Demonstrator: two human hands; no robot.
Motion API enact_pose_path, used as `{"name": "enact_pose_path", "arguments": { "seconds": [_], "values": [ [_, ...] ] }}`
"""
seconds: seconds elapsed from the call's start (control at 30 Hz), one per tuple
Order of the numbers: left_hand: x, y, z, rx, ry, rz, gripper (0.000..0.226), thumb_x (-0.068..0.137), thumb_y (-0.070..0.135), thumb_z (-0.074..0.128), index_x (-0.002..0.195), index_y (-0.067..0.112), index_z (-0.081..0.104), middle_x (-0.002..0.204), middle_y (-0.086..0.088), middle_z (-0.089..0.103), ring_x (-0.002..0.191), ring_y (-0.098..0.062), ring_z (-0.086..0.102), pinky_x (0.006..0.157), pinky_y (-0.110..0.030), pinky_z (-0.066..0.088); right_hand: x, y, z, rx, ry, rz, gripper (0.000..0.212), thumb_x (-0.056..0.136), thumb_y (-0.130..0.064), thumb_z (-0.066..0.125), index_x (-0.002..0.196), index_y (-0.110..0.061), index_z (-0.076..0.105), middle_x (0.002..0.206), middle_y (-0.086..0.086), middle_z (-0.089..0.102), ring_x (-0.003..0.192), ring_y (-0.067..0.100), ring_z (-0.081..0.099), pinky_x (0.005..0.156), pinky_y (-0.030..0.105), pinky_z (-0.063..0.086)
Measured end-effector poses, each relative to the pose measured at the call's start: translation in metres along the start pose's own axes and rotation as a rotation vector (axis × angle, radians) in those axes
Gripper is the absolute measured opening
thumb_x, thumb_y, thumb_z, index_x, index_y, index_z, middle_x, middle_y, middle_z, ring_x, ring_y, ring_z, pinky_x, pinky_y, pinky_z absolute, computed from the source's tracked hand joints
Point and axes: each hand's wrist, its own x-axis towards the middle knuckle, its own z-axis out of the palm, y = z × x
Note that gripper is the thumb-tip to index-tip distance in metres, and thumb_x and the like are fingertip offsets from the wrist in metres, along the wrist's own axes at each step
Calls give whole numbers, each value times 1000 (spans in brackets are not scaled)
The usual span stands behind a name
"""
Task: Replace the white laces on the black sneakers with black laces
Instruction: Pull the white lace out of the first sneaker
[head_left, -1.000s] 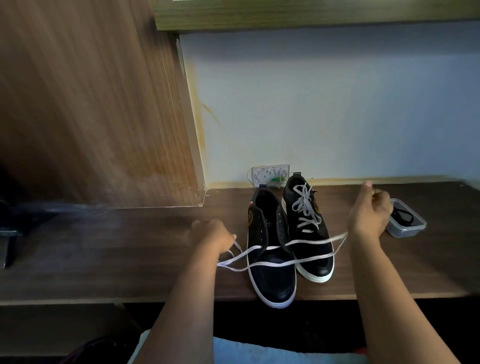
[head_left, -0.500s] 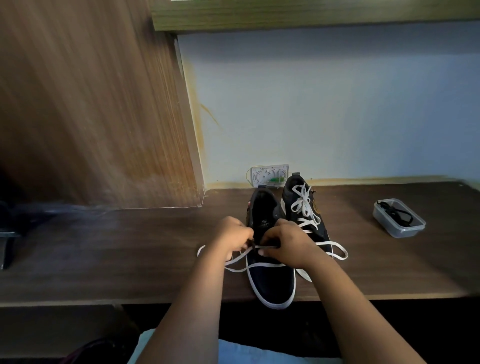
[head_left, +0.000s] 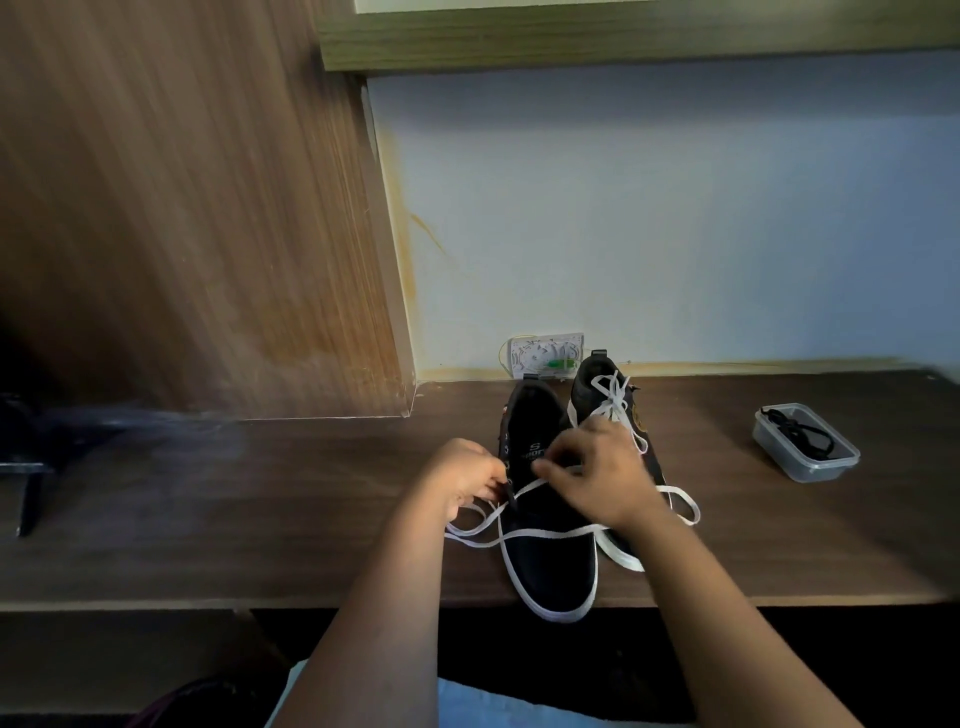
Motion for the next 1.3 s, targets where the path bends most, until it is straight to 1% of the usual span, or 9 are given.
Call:
{"name": "enact_pose_path", "arguments": {
  "seconds": [0.17,0.3,0.4,0.5,0.63,0.87,1.0,1.13,1.3],
  "values": [
    [-3,-1,-3,-24,-19,-7,17,85,0,59,73,12,56,72,-5,64,67,-18,64,80,-31,43,0,-13,22,-217,-190,-83,26,88,-51,59,99,-30,70,107,-2,46,110,23,35,92,39,35],
    [-4,-2,-3,-44,-35,-24,17,86,0,59,75,13,55,74,-4,64,69,-16,63,95,-36,40,10,7,-7,278,141,95,23,85,-37,55,65,-30,61,86,1,51,99,33,50,84,36,40],
    [-5,-1,-4,-52,-41,-30,18,86,0,59,75,13,56,75,-4,64,70,-17,63,98,-37,39,10,13,-19,199,325,259,9,86,-32,59,80,-28,65,99,3,53,110,32,43,86,34,34],
    [-7,-1,-4,-47,-50,-35,18,86,0,59,74,13,56,76,-5,64,71,-18,63,98,-37,39,4,1,-8,-118,136,76,34,83,-46,66,114,-34,64,123,-1,47,118,28,35,94,39,36],
    [-7,1,-3,-28,-47,-27,18,85,0,60,73,13,57,74,-4,63,71,-17,62,96,-37,38,-2,-15,20,-278,-161,-160,21,84,-45,66,102,-35,70,134,-9,42,124,23,27,96,39,28],
    [-5,-1,-4,-11,-49,-21,17,86,2,59,74,14,57,79,-4,64,78,-19,64,83,-33,39,11,16,-29,310,591,295,17,94,-25,56,101,-12,66,111,9,55,113,33,40,90,39,33],
    [-7,1,-3,-2,-55,-14,17,86,2,58,73,13,57,78,-3,64,80,-19,64,95,-37,37,4,9,-20,-20,303,118,40,84,-40,68,122,-31,62,133,3,46,122,32,32,93,44,34],
    [-9,2,-1,0,-36,-11,19,86,2,59,72,14,54,74,-3,62,73,-18,63,86,-34,35,-3,-12,16,-274,-142,-147,30,81,-46,68,110,-38,67,141,-10,39,130,24,23,101,42,26],
    [-7,0,-2,-28,-43,-1,18,86,2,58,72,13,55,72,-2,63,64,-13,62,85,-34,37,4,-2,12,133,225,-131,3,84,-28,71,83,-27,73,99,-20,59,105,1,42,89,37,34]
  ]
}}
